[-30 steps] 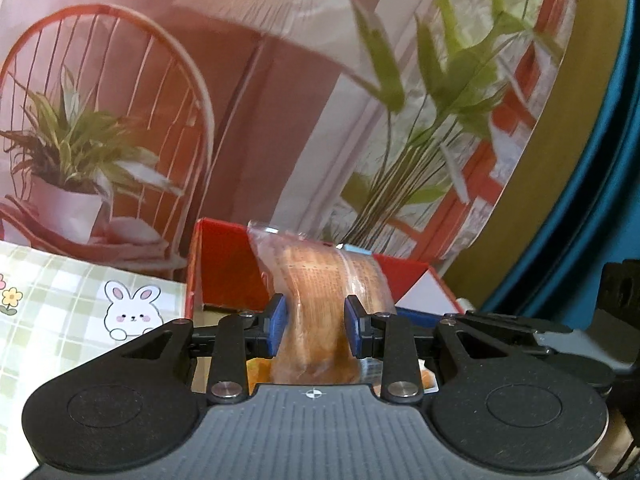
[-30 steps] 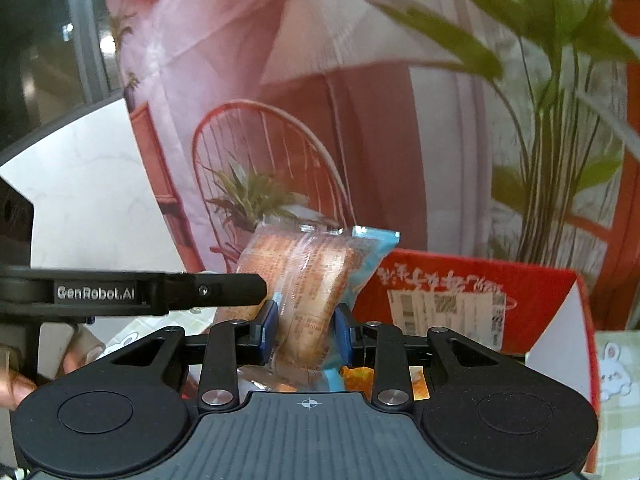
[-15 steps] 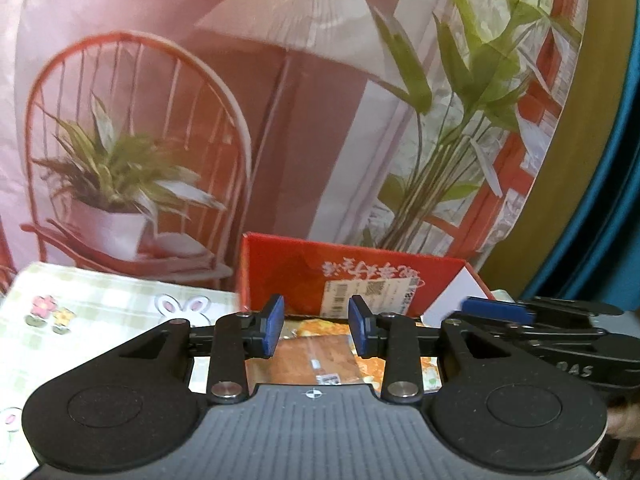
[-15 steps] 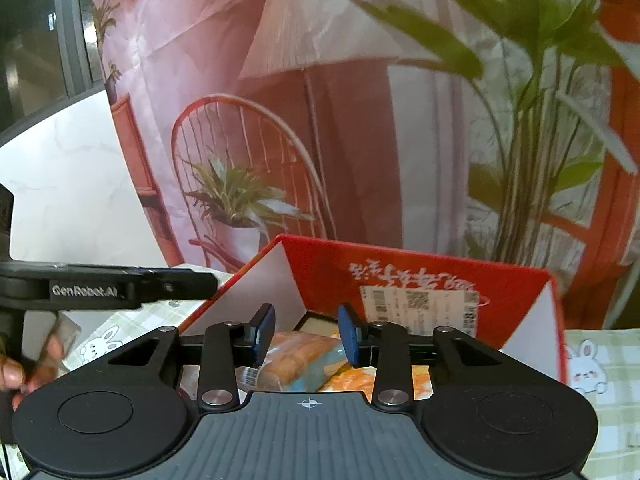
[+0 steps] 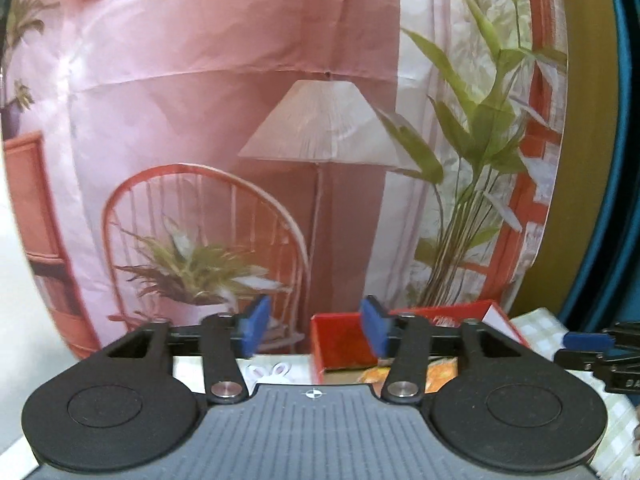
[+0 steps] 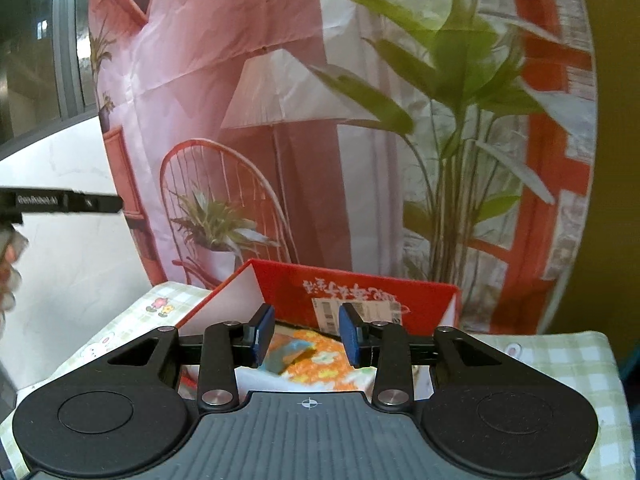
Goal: Organize soft objects
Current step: 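Lower the bread package into the red box and open both grippers, then move both open grippers to the white crumpled tissue bag beside the box, then close both grippers on the white tissue bag, then lift the white tissue bag with both grippers and carry it over the box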
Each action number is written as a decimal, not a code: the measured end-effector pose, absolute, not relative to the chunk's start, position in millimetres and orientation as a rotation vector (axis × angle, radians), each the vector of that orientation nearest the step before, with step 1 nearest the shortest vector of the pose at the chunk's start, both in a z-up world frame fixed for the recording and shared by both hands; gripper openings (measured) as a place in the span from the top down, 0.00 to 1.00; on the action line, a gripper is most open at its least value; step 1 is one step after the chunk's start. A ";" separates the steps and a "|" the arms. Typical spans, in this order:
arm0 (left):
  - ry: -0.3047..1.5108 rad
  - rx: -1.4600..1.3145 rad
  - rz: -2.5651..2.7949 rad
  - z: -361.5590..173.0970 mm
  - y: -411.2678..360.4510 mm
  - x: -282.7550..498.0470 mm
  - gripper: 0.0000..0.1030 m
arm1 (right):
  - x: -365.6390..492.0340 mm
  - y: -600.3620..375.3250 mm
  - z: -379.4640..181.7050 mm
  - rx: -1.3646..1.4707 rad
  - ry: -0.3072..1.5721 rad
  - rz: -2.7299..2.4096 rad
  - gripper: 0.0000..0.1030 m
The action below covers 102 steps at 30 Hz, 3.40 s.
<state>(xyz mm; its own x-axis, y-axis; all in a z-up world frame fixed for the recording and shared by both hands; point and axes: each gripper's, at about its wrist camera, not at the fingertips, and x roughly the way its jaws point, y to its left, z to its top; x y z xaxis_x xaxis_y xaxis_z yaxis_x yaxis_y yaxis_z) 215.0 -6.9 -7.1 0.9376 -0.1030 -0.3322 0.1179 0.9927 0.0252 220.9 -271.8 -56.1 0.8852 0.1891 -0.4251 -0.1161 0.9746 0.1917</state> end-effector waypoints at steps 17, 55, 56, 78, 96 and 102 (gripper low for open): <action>0.500 0.046 -0.230 -97.0 -29.5 170.4 0.37 | 146.0 -266.5 -127.3 0.188 0.559 0.112 0.63; 0.871 -0.165 -0.229 -213.9 -33.8 230.8 0.34 | 207.7 -285.3 -227.1 0.348 0.800 0.082 0.55; 0.869 -0.164 -0.231 -213.8 -34.5 230.3 0.37 | 208.3 -283.7 -227.6 0.351 0.804 0.092 0.56; 0.790 -0.268 -0.206 -216.5 4.4 192.2 0.77 | 169.1 -264.8 -209.4 0.393 0.739 0.184 0.83; 0.747 -0.269 -0.203 -216.8 9.4 178.5 0.80 | 162.3 -258.1 -209.4 0.381 0.722 0.200 0.83; 0.643 -0.254 -0.208 -192.8 10.4 171.4 0.80 | 161.0 -257.3 -190.8 0.351 0.652 0.223 0.83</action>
<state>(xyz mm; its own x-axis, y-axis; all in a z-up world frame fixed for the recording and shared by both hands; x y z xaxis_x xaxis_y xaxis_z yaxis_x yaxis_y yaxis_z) 171.4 10.4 -192.8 0.7814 -0.2689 -0.5631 0.1126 0.9483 -0.2966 161.0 -257.3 -190.8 0.7744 0.3103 -0.5513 -0.0928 0.9177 0.3862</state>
